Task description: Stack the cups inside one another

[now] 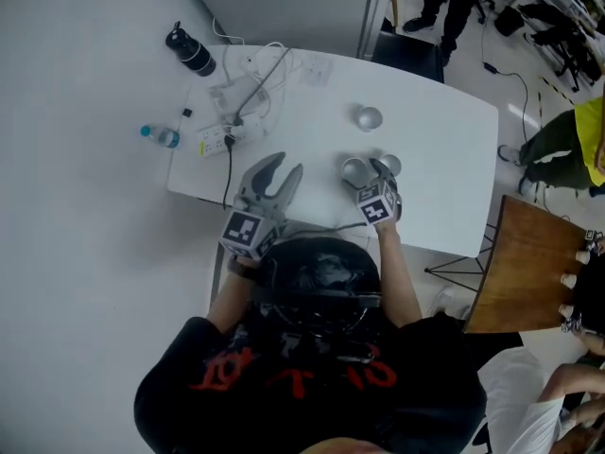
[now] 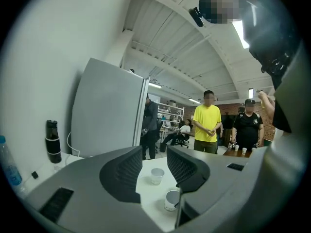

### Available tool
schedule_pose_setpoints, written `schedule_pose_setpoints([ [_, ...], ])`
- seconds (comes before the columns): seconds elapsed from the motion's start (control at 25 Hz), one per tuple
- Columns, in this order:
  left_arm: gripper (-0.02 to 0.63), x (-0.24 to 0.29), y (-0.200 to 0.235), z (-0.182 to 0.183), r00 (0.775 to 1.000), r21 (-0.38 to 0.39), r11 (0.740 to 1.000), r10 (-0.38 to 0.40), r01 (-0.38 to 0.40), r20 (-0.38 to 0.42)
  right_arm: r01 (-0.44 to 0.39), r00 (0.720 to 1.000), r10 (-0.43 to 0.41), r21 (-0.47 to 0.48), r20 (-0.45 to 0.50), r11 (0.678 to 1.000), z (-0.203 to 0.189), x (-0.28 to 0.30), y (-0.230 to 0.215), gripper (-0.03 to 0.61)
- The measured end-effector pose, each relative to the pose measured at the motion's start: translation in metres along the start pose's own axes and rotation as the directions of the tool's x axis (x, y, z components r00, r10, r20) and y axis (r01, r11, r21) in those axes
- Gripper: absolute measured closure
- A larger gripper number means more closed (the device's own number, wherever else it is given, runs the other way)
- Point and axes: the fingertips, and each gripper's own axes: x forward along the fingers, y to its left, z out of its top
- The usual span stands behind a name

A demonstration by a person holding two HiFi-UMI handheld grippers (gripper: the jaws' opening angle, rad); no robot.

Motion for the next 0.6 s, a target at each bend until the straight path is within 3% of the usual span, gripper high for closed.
schedule_pose_setpoints([
  [0.32,0.451,-0.013,0.014,0.0,0.999,-0.014,0.999,0.047,-0.047,0.012,0.04,0.991,-0.03,0.078,-0.127,0.996,-0.014,0.017,0.007,0.16],
  [0.6,0.451,-0.02,0.014,0.002,0.999,-0.012,0.999,0.049,-0.049,0.02,0.046,0.997,-0.037,0.131,-0.066,0.99,-0.012,0.018,0.006,0.189],
])
